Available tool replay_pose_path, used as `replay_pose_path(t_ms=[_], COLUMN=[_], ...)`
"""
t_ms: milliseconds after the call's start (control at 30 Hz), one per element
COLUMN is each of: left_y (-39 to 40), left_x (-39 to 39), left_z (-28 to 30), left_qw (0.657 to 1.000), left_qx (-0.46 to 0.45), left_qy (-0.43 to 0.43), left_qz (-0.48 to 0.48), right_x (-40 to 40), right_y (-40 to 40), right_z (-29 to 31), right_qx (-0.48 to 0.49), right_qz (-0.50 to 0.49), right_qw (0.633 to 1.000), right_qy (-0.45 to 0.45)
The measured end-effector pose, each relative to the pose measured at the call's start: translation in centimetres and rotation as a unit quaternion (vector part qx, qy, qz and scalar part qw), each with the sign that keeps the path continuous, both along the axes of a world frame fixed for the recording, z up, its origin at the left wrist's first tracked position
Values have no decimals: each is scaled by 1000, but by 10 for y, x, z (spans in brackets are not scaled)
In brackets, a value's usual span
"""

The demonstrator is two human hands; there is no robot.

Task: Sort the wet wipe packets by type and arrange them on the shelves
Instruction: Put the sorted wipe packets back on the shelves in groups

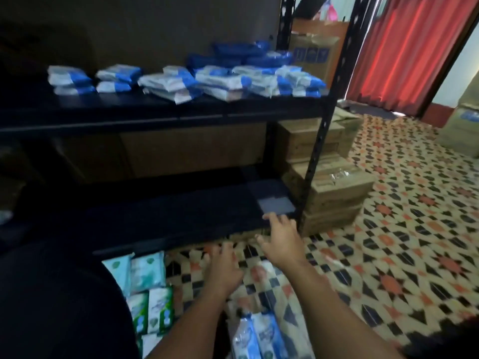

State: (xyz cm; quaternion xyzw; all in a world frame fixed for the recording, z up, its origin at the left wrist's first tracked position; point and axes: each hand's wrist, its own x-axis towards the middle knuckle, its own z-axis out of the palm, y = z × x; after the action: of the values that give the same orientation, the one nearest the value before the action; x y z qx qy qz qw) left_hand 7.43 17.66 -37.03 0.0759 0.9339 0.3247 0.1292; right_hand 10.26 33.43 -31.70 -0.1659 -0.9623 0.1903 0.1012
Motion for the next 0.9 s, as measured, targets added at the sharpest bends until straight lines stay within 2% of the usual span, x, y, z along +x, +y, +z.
replay_pose_path(t_ms=[100, 167, 233, 367, 600, 800, 900], left_y=[4, 7, 7, 10, 13, -2, -18], left_x=[24, 29, 39, 69, 77, 73, 60], left_z=[-72, -138, -182, -160, -171, -186, -157], left_qw=[976, 953, 935, 932, 936, 931, 935], left_qx=[4, -13, -25, -38, -38, 94, 158], left_qy=[-200, -277, -324, -332, -301, -296, -266], left_qz=[88, 120, 140, 142, 178, 190, 172], right_x=[22, 39, 57, 83, 97, 94, 83], right_y=[2, -1, -7, -21, -32, -30, -30], right_z=[-57, -92, -124, -174, -202, -192, -181], right_qx=[-36, -74, -101, -146, -247, -372, -428], right_qz=[5, -6, -20, -33, -91, -84, -79], right_qw=[994, 979, 961, 933, 914, 899, 888], right_qy=[-106, -191, -257, -328, -308, -214, -147])
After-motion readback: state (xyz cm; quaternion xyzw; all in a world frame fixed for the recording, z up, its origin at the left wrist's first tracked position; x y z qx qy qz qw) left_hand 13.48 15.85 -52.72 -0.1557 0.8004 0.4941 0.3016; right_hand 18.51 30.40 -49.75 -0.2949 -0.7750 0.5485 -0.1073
